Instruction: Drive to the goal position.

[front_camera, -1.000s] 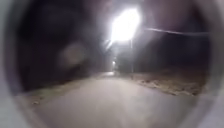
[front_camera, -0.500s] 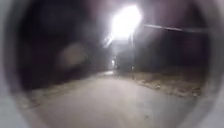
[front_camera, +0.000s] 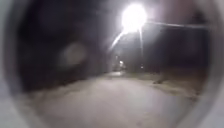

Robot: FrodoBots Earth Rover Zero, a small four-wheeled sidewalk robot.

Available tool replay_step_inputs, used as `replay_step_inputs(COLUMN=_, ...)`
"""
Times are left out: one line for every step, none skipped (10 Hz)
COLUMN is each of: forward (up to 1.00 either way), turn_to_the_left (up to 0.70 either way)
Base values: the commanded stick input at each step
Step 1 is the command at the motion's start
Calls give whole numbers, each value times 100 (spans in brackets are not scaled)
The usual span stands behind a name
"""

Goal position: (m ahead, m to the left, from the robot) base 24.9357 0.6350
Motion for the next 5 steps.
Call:
replay_step_inputs(forward=85, turn_to_the_left=0)
replay_step_inputs(forward=85, turn_to_the_left=0)
replay_step_inputs(forward=85, turn_to_the_left=0)
replay_step_inputs(forward=85, turn_to_the_left=0)
replay_step_inputs(forward=85, turn_to_the_left=0)
